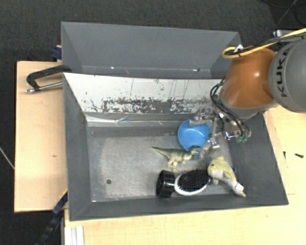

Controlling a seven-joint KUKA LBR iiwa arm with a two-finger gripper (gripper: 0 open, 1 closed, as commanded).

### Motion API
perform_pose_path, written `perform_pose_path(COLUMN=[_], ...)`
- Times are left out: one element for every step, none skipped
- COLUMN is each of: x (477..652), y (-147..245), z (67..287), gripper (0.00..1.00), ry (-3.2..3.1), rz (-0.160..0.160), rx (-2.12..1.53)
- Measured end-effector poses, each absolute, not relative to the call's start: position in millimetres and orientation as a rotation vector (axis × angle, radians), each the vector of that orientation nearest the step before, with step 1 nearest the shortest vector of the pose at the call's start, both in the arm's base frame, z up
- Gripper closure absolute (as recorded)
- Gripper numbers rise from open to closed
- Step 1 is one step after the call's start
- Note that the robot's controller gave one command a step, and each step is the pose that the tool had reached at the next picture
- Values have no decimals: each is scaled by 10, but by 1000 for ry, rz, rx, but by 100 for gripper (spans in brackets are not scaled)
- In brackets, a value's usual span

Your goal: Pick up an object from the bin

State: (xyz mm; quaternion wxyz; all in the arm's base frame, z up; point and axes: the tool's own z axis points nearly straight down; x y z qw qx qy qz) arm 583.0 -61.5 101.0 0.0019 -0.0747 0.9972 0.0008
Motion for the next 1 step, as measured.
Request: perform_pose_path(x=[5866], y=[-511], z=[742], gripper=[0], ry=[3126], rz=[-1], rx=[-260])
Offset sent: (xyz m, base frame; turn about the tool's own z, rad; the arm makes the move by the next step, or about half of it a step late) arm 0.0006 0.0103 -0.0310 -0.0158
